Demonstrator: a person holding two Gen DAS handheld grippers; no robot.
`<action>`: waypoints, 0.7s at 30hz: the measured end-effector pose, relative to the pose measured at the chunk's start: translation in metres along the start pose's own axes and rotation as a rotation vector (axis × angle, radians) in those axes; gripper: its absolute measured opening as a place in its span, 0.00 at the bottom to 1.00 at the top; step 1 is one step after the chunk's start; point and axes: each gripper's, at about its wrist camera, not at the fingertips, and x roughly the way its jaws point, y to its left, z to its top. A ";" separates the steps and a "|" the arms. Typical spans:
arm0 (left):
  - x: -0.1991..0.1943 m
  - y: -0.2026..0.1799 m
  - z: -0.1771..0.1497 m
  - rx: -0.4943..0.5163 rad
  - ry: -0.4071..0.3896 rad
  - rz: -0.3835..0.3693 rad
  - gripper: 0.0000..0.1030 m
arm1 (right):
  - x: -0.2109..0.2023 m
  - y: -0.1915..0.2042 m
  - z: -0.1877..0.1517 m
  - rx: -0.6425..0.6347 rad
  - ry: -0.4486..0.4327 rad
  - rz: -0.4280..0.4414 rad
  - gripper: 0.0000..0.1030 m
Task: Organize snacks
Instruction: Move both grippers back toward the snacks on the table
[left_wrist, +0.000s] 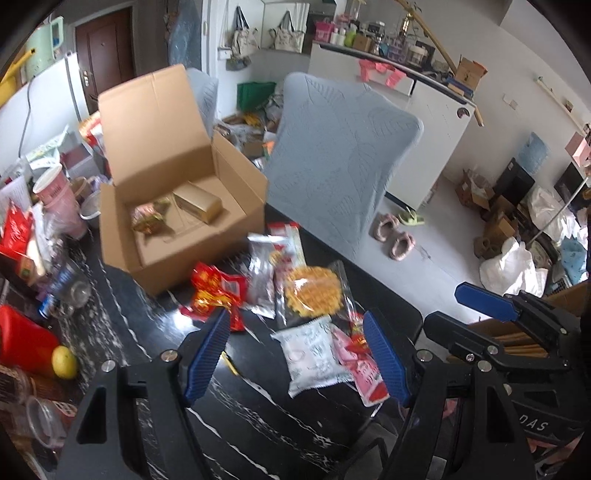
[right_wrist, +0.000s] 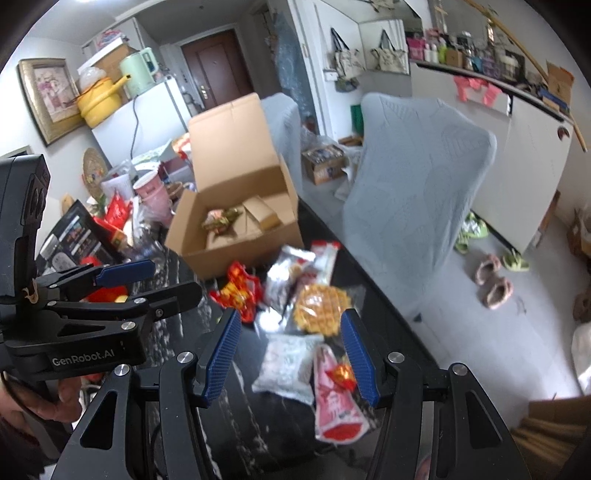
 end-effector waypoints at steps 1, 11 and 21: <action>0.003 -0.002 -0.002 0.004 0.007 -0.002 0.72 | 0.002 -0.003 -0.005 0.011 0.010 -0.002 0.55; 0.046 -0.017 -0.024 0.015 0.119 -0.030 0.72 | 0.024 -0.038 -0.045 0.102 0.106 -0.031 0.55; 0.100 -0.032 -0.045 0.018 0.241 -0.048 0.72 | 0.045 -0.065 -0.069 0.167 0.182 -0.068 0.55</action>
